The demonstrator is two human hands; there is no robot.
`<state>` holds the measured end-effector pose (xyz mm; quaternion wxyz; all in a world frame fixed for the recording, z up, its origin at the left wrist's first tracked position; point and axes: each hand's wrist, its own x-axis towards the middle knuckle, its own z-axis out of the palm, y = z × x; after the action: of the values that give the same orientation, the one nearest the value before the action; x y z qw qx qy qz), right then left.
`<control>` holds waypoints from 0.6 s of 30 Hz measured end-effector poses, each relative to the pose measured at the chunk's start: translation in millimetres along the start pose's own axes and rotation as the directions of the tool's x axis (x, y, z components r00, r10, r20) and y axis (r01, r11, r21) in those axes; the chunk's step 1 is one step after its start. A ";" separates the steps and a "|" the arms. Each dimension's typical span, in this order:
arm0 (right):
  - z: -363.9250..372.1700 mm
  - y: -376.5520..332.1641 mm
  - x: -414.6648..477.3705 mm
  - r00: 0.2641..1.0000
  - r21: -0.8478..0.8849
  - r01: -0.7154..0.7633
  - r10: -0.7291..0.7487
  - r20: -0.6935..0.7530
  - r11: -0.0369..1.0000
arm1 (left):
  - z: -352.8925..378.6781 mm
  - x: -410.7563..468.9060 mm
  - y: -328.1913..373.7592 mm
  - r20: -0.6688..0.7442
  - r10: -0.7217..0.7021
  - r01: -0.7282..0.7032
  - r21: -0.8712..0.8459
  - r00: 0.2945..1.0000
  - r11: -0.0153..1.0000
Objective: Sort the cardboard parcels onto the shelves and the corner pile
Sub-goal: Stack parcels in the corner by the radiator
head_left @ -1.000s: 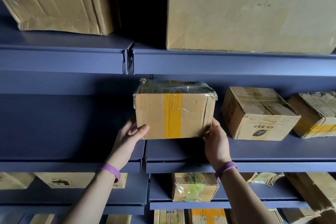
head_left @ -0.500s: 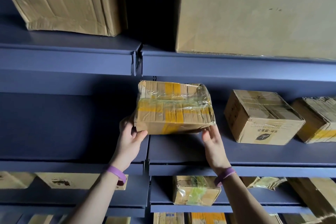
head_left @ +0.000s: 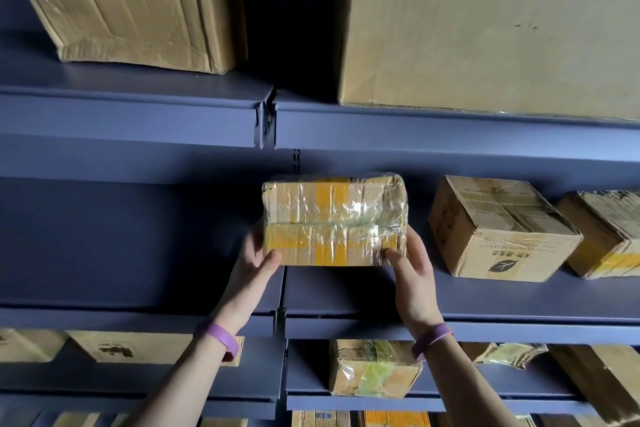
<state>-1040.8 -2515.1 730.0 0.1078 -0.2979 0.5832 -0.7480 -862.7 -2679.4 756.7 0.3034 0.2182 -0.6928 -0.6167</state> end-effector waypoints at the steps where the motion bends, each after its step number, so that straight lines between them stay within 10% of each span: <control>1: -1.1 1.4 0.6 1.000 -0.005 0.000 0.000 0.003 1.000 | 1.3 -1.8 3.4 -0.018 -0.003 0.002 -0.021 1.000 1.000; 18: 0.9 1.7 0.0 0.999 -0.045 0.013 -0.011 0.044 0.999 | -2.0 13.7 -28.5 -0.119 0.056 -0.047 0.079 0.991 0.996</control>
<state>-1040.6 -2516.3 728.5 0.1095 -0.3202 0.5955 -0.7286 -873.3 -2694.2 730.7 0.3522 0.2487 -0.7016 -0.5673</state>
